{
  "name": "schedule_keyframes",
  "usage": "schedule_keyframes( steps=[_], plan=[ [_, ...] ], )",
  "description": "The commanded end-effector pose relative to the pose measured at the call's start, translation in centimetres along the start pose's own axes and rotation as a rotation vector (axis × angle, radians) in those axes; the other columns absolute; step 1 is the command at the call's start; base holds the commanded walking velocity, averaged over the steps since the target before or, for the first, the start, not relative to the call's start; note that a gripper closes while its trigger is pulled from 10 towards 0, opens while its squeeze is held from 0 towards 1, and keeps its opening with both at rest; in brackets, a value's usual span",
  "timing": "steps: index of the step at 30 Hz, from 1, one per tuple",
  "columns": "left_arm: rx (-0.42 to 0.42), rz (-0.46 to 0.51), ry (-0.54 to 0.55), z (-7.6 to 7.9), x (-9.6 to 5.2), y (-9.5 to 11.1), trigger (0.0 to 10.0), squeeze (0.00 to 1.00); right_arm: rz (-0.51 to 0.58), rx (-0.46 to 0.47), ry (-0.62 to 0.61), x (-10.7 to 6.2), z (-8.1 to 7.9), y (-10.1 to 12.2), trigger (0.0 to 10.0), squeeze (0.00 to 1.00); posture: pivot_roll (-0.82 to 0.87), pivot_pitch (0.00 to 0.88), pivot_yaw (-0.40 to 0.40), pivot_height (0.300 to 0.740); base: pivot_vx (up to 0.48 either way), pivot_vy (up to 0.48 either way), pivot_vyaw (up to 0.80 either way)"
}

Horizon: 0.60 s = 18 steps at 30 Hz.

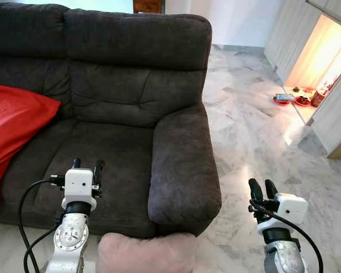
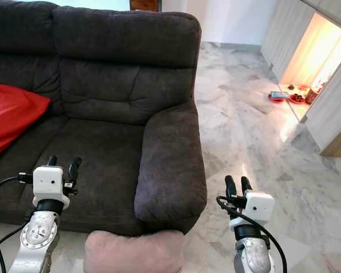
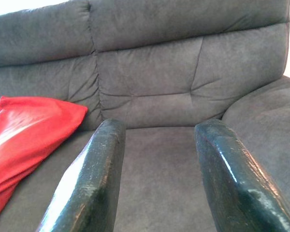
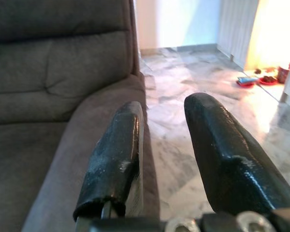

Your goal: Move the pillow to the sofa from floor

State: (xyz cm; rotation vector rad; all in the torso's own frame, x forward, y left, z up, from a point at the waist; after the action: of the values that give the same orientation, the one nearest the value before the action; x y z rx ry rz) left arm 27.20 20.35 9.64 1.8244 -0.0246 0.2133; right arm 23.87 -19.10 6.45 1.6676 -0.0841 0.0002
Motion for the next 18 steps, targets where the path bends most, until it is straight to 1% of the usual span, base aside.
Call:
schedule_keyframes(
  steps=[1,2,6,12,18],
  plan=[
    [0.001,0.017,-0.006,0.0,0.1,0.6,10.0,0.0,0.019,-0.001,-0.005,0.5,0.1,0.7,10.0,0.0,-0.01,0.0,-0.065,0.74,0.0,0.0,0.0],
    [-0.001,0.017,-0.002,0.0,0.2,0.7,10.0,0.0,0.023,-0.004,-0.005,0.8,0.1,1.0,10.0,0.0,-0.01,0.0,-0.07,0.74,0.0,0.0,0.0],
    [-0.002,0.016,0.007,0.0,0.4,0.8,10.0,0.0,0.028,-0.007,-0.008,1.5,0.2,1.5,10.0,0.0,0.0,0.0,-0.077,0.74,0.0,0.0,0.0],
    [-0.002,0.01,0.013,-0.1,0.4,0.8,10.0,0.0,0.029,-0.011,-0.015,1.9,0.4,1.9,10.0,0.0,0.0,0.0,-0.078,0.74,0.0,0.0,0.0],
    [0.0,0.007,0.016,-0.2,0.4,0.8,10.0,0.0,0.024,-0.013,0.01,2.2,-0.1,2.1,10.0,0.0,0.0,0.0,-0.08,0.74,0.0,0.0,0.0]
  ],
)
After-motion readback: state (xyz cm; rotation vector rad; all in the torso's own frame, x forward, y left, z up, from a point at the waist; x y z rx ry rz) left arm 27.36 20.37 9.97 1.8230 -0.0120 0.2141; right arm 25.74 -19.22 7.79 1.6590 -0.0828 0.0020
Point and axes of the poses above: a point about 5 cm out from each wrist's last joint towards the gripper, its own x axis pointing out of the wrist towards the gripper, its own y axis along the axis of the wrist's last joint, z = x × y, the point moved 1 cm from there along x, pointing out of the wrist towards the gripper, and after that the axes turned 1 degree about x, right-handed, at the moved point
